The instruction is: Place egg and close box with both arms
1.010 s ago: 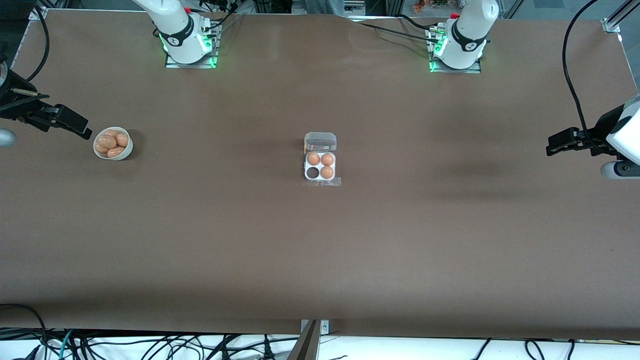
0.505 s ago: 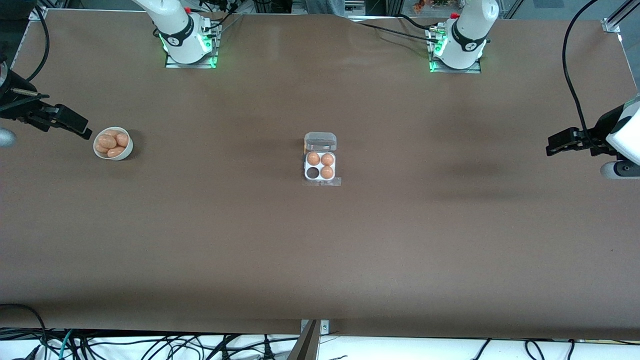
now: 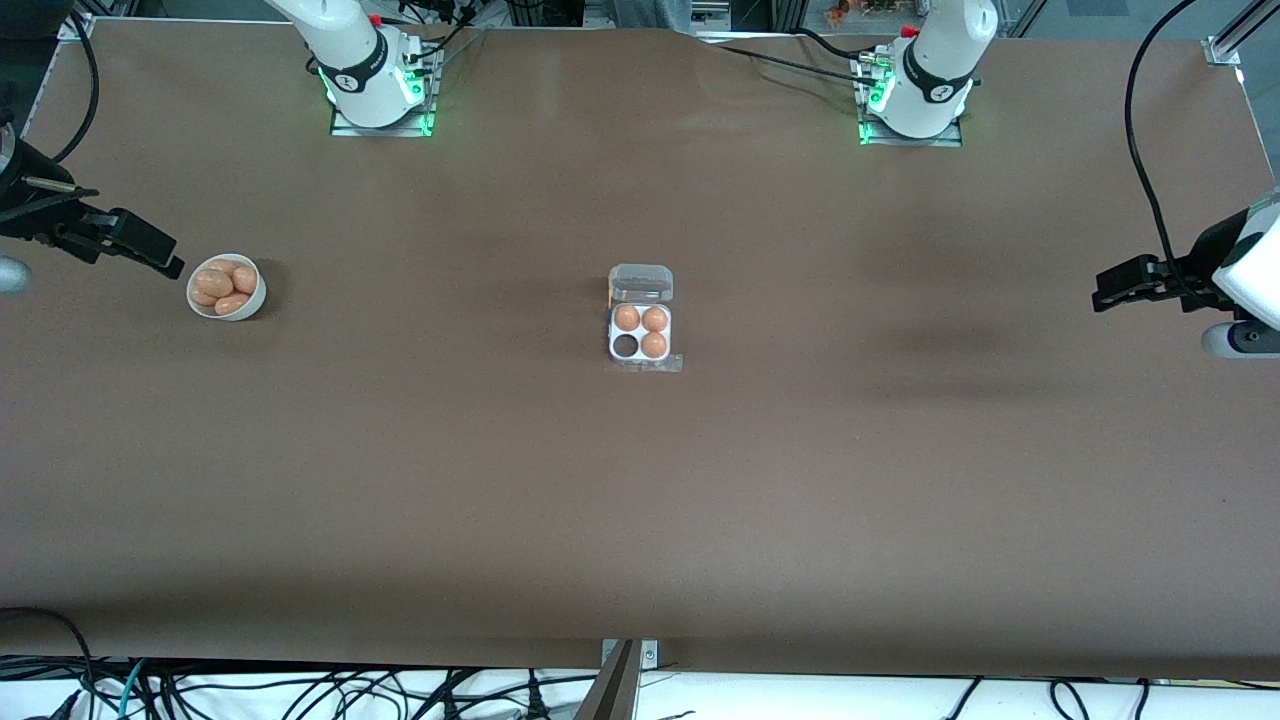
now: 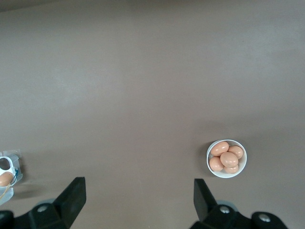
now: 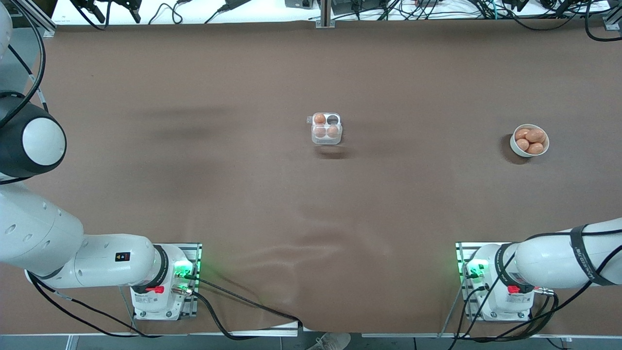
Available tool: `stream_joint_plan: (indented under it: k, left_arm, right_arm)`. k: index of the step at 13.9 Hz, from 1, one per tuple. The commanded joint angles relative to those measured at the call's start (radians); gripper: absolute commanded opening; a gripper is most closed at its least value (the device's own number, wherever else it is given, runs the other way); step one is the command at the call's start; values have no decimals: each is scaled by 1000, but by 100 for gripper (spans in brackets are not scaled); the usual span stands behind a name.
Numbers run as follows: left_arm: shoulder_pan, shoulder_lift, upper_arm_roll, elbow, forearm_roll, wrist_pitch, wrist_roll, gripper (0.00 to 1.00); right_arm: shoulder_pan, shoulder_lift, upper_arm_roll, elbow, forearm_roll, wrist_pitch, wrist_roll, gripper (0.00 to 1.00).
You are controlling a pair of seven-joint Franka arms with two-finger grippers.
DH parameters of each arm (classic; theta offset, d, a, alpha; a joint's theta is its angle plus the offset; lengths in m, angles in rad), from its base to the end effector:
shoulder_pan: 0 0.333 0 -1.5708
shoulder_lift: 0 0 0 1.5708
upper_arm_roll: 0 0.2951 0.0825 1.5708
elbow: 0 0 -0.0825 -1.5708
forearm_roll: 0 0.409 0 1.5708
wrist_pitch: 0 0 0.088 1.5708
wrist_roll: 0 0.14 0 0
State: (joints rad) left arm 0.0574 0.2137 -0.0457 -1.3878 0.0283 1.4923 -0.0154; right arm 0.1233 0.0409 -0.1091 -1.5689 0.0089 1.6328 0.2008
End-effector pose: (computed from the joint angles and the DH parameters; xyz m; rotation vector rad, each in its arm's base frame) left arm 0.6266 0.0140 0.5252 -3.1179 -0.0441 0.1700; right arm 0.5975 0.0107 0.5532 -3.1208 0.2925 -0.0355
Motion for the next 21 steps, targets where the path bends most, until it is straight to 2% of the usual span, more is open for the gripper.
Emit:
stream_joint_plan:
  k: [1, 18, 21]
  left_arm:
    - [-2, 6, 0, 26, 4, -17, 6, 100]
    - [-1, 7, 1, 24, 2, -17, 5, 100]
    - [-1, 6, 1, 24, 2, -17, 5, 100]
  right_arm:
    - [-1, -6, 2, 3, 2, -7, 0, 100]
    - [-7, 16, -1, 1, 0, -8, -17, 100]
    - [-10, 45, -1, -5, 2, -13, -105, 100]
